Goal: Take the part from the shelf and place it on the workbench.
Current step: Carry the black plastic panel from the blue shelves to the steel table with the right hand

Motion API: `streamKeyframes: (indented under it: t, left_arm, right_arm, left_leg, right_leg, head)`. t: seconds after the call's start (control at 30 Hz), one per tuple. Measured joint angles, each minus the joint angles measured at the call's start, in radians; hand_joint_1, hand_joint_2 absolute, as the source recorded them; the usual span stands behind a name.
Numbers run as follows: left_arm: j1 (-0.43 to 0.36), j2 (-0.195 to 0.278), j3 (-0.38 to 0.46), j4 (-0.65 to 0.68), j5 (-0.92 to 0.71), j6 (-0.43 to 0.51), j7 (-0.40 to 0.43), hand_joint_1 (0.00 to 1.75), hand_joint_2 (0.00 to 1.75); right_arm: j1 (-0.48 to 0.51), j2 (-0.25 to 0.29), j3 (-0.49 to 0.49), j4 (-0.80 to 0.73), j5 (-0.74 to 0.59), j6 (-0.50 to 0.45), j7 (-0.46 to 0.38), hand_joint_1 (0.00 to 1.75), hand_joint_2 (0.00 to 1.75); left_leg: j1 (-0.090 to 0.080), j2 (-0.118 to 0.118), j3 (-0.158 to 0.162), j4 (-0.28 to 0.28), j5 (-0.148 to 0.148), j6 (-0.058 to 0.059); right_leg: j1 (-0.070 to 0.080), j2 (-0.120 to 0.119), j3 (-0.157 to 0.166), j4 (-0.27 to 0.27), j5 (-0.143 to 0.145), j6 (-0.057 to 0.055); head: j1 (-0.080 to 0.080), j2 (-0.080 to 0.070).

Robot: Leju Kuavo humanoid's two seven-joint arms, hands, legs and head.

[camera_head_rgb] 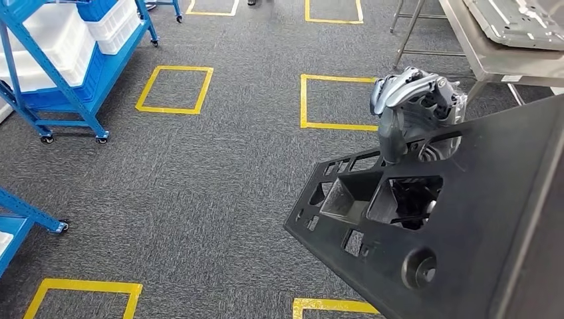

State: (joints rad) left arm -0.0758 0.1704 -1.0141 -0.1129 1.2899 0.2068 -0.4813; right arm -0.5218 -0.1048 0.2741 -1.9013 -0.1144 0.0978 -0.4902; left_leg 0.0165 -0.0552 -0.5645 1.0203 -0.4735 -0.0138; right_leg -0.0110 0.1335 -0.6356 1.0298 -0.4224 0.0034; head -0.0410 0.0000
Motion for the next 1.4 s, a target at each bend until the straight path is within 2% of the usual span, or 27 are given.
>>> streamKeyframes:
  t: [0.03, 0.1, 0.17, 0.23, 0.27, 0.3, 0.33, 0.37, 0.4, 0.47, 0.53, 0.6, 0.67, 0.73, 0.77, 0.87, 0.93, 0.97, 1.0, 1.07, 1.1, 1.17, 1.2, 1.27, 1.3, 1.33, 1.4]
  left_arm:
    - [-0.002, 0.001, 0.001, 0.0, 0.0, 0.0, -0.001, 0.0, 1.75]
    - [-0.003, 0.001, 0.004, 0.0, 0.0, 0.0, -0.002, 0.0, 1.75]
    - [0.001, 0.002, 0.005, 0.0, 0.001, 0.0, -0.003, 0.0, 1.75]
    - [0.004, 0.002, 0.005, 0.0, 0.001, 0.0, -0.003, 0.0, 1.75]
    - [0.004, 0.002, 0.006, 0.0, 0.001, 0.001, -0.003, 0.0, 1.75]
    - [0.003, 0.002, 0.006, 0.0, 0.001, 0.001, -0.003, 0.0, 1.75]
    - [0.002, 0.002, 0.006, 0.0, 0.001, 0.001, -0.003, 0.0, 1.75]
    - [0.002, 0.002, 0.006, 0.0, 0.001, 0.001, -0.003, 0.0, 1.75]
    - [0.002, 0.002, 0.005, 0.0, 0.001, 0.001, -0.003, 0.0, 1.75]
    - [0.002, 0.002, 0.005, 0.0, 0.001, 0.002, -0.002, 0.0, 1.75]
    - [-0.001, 0.002, 0.005, 0.0, 0.001, 0.003, -0.002, 0.0, 1.75]
    - [-0.003, 0.002, 0.005, 0.0, 0.0, 0.003, -0.002, 0.0, 1.75]
    - [0.0, 0.002, 0.005, 0.0, -0.002, 0.003, -0.002, 0.0, 1.75]
    - [0.004, 0.002, 0.005, 0.0, -0.003, 0.003, -0.001, 0.0, 1.75]
    - [0.006, 0.002, 0.005, 0.0, -0.003, 0.003, -0.001, 0.0, 1.75]
    - [0.005, 0.002, 0.005, 0.0, -0.003, 0.003, 0.0, 0.0, 1.75]
    - [0.005, 0.002, 0.005, 0.0, -0.003, 0.003, 0.0, 0.0, 1.75]
    - [0.005, 0.003, 0.005, 0.0, -0.003, 0.003, -0.001, 0.0, 1.75]
    - [0.005, 0.003, 0.005, 0.0, -0.003, 0.003, -0.001, 0.0, 1.75]
    - [0.003, 0.006, 0.005, 0.0, -0.002, 0.003, -0.001, 0.0, 1.75]
    - [0.001, 0.006, 0.005, 0.0, -0.001, 0.004, -0.001, 0.0, 1.75]
    - [-0.001, 0.007, 0.005, 0.0, 0.001, 0.007, -0.003, 0.0, 1.75]
    - [0.001, 0.007, 0.005, 0.0, 0.001, 0.009, -0.004, 0.0, 1.75]
    - [0.004, 0.007, 0.005, 0.0, 0.001, 0.013, -0.003, 0.0, 1.75]
    - [0.005, 0.006, 0.005, 0.0, 0.001, 0.015, -0.002, 0.0, 1.75]
    - [0.004, 0.006, 0.005, 0.001, 0.001, 0.017, -0.001, 0.0, 1.75]
    - [0.003, 0.005, 0.005, 0.001, 0.001, 0.018, 0.001, 0.0, 1.75]
  right_arm:
    - [0.0, 0.0, 0.0, 0.002, 0.0, 0.0, 0.002, 1.75, 1.75]
    - [-0.005, -0.001, -0.001, 0.004, -0.001, 0.001, 0.004, 1.75, 1.75]
    - [-0.008, -0.001, -0.001, 0.008, -0.001, 0.001, 0.006, 1.75, 1.75]
    - [-0.008, -0.001, -0.001, 0.013, -0.002, 0.001, 0.006, 1.75, 1.75]
    - [-0.008, -0.001, -0.001, 0.015, -0.002, 0.001, 0.006, 1.75, 1.75]
    - [-0.008, -0.001, -0.001, 0.017, -0.002, 0.001, 0.006, 1.75, 1.75]
    - [-0.009, -0.001, -0.001, 0.019, -0.002, 0.001, 0.006, 1.75, 1.75]
    - [-0.01, -0.001, -0.001, 0.02, -0.003, 0.001, 0.006, 1.75, 1.75]
    - [-0.012, -0.001, 0.0, 0.021, -0.003, 0.001, 0.006, 1.75, 1.75]
    - [-0.014, -0.001, 0.0, 0.025, -0.005, 0.001, 0.006, 1.75, 1.75]
    - [-0.014, -0.003, 0.0, 0.027, -0.007, 0.001, 0.005, 1.75, 1.75]
    - [-0.017, -0.004, 0.0, 0.028, -0.007, 0.001, 0.005, 1.75, 1.75]
    - [-0.018, -0.003, 0.0, 0.03, -0.007, 0.001, 0.005, 1.75, 1.75]
    - [-0.015, -0.003, 0.001, 0.033, -0.008, 0.002, 0.005, 1.75, 1.75]
    - [-0.014, -0.003, 0.001, 0.035, -0.008, 0.002, 0.005, 1.75, 1.75]
    - [-0.014, -0.003, 0.001, 0.035, -0.008, 0.001, 0.005, 1.75, 1.75]
    - [-0.014, -0.003, 0.001, 0.035, -0.008, 0.001, 0.005, 1.75, 1.75]
    - [-0.014, -0.003, 0.001, 0.035, -0.008, 0.002, 0.005, 1.75, 1.75]
    - [-0.014, -0.003, 0.001, 0.036, -0.008, 0.002, 0.005, 1.75, 1.75]
    - [-0.014, -0.003, 0.001, 0.036, -0.008, 0.002, 0.005, 1.75, 1.75]
    - [-0.014, -0.003, 0.001, 0.037, -0.008, 0.001, 0.005, 1.75, 1.75]
    - [-0.015, -0.003, 0.001, 0.037, -0.008, 0.002, 0.004, 1.75, 1.75]
    - [-0.015, -0.003, 0.001, 0.037, -0.009, 0.002, 0.003, 1.75, 1.75]
    - [-0.01, -0.002, 0.001, 0.037, -0.009, 0.004, 0.003, 1.75, 1.75]
    - [-0.007, -0.002, 0.001, 0.038, -0.009, 0.006, 0.003, 1.75, 1.75]
    - [-0.005, -0.002, 0.001, 0.038, -0.009, 0.008, 0.003, 1.75, 1.75]
    - [-0.004, -0.002, 0.002, 0.038, -0.009, 0.013, 0.002, 1.75, 1.75]
  left_leg:
    - [0.0, 0.011, 0.002, -0.005, 0.004, 0.008]
    - [0.0, 0.035, 0.004, -0.015, 0.011, 0.023]
    - [-0.004, 0.059, 0.004, -0.017, 0.013, 0.03]
    - [-0.007, 0.085, 0.002, -0.017, 0.012, 0.03]
    - [-0.008, 0.097, 0.002, -0.017, 0.012, 0.03]
    - [-0.008, 0.108, 0.002, -0.017, 0.011, 0.028]
    - [-0.008, 0.119, 0.004, -0.016, 0.009, 0.026]
    - [-0.01, 0.128, 0.005, -0.015, 0.006, 0.023]
    - [-0.012, 0.137, 0.006, -0.014, 0.004, 0.018]
    - [-0.017, 0.156, 0.009, -0.013, -0.001, 0.007]
    - [-0.014, 0.167, 0.014, -0.013, -0.006, -0.004]
    - [-0.009, 0.128, 0.003, 0.024, -0.034, -0.014]
    - [-0.005, 0.077, -0.051, 0.14, -0.096, -0.018]
    - [-0.005, 0.064, -0.114, 0.264, -0.138, -0.02]
    - [-0.005, 0.063, -0.127, 0.283, -0.132, -0.02]
    - [-0.004, 0.057, -0.094, 0.189, -0.055, -0.015]
    - [-0.004, 0.055, -0.084, 0.165, -0.041, -0.015]
    - [-0.004, 0.043, -0.07, 0.132, -0.025, -0.013]
    - [-0.003, 0.021, -0.052, 0.091, -0.013, -0.011]
    - [-0.002, -0.006, -0.015, 0.005, 0.013, 0.004]
    - [-0.001, -0.003, -0.007, -0.011, 0.013, 0.012]
    - [0.0, 0.028, -0.001, -0.025, 0.02, 0.026]
    - [-0.003, 0.041, 0.001, -0.028, 0.02, 0.03]
    - [-0.006, 0.068, 0.001, -0.028, 0.019, 0.033]
    - [-0.006, 0.081, 0.001, -0.028, 0.017, 0.033]
    - [-0.006, 0.094, 0.002, -0.027, 0.016, 0.032]
    - [-0.006, 0.116, 0.007, -0.026, 0.011, 0.027]
  right_leg:
    - [-0.001, -0.006, -0.003, 0.003, -0.002, 0.005]
    - [0.002, -0.06, -0.028, 0.056, -0.035, 0.011]
    - [0.001, -0.116, -0.086, 0.179, -0.098, 0.015]
    - [-0.003, -0.127, -0.129, 0.273, -0.129, 0.019]
    - [-0.004, -0.13, -0.126, 0.27, -0.118, 0.02]
    - [-0.004, -0.135, -0.103, 0.23, -0.093, 0.019]
    - [-0.004, -0.144, -0.069, 0.17, -0.063, 0.018]
    - [0.0, -0.167, -0.03, 0.1, -0.041, 0.015]
    - [0.005, -0.186, -0.001, 0.046, -0.028, 0.01]
    - [0.016, -0.203, 0.021, -0.004, -0.025, -0.002]
    - [0.017, -0.179, 0.021, -0.01, -0.022, -0.016]
    - [0.013, -0.157, 0.025, -0.018, -0.017, -0.03]
    - [0.011, -0.135, 0.027, -0.02, -0.015, -0.039]
    - [0.013, -0.108, 0.027, -0.019, -0.014, -0.042]
    - [0.014, -0.094, 0.027, -0.018, -0.014, -0.042]
    - [0.014, -0.062, 0.028, -0.012, -0.016, -0.04]
    - [0.014, -0.058, 0.028, -0.011, -0.016, -0.039]
    - [0.013, -0.053, 0.028, -0.01, -0.017, -0.038]
    - [0.012, -0.043, 0.024, -0.007, -0.017, -0.034]
    - [0.006, -0.007, 0.015, -0.005, -0.014, -0.014]
    - [0.006, -0.009, 0.008, -0.001, -0.015, -0.004]
    - [0.009, -0.059, -0.02, 0.055, -0.049, 0.006]
    - [0.009, -0.094, -0.049, 0.115, -0.081, 0.008]
    - [0.003, -0.121, -0.111, 0.239, -0.129, 0.015]
    - [0.0, -0.125, -0.126, 0.267, -0.132, 0.018]
    - [-0.003, -0.129, -0.12, 0.254, -0.115, 0.02]
    - [-0.005, -0.156, -0.056, 0.133, -0.053, 0.021]
  head:
    - [0.0, 0.0]
    - [0.0, 0.0]
    - [0.0, 0.0]
    - [0.0, 0.0]
    - [0.0, 0.0]
    - [0.0, 0.0]
    - [0.0, 0.0]
    - [0.0, 0.0]
    - [0.0, 0.0]
    - [0.0, 0.0]
    - [0.0, 0.0]
    - [0.0, 0.0]
    - [0.0, 0.0]
    - [0.0, 0.0]
    - [0.0, 0.0]
    - [0.0, 0.0]
    - [0.0, 0.0]
    - [0.0, 0.0]
    - [0.0, 0.0]
    - [0.0, 0.0]
    - [0.0, 0.0]
    - [0.0, 0.0]
    - [0.0, 0.0]
    - [0.0, 0.0]
    - [0.0, 0.0]
    - [0.0, 0.0]
    - [0.0, 0.0]
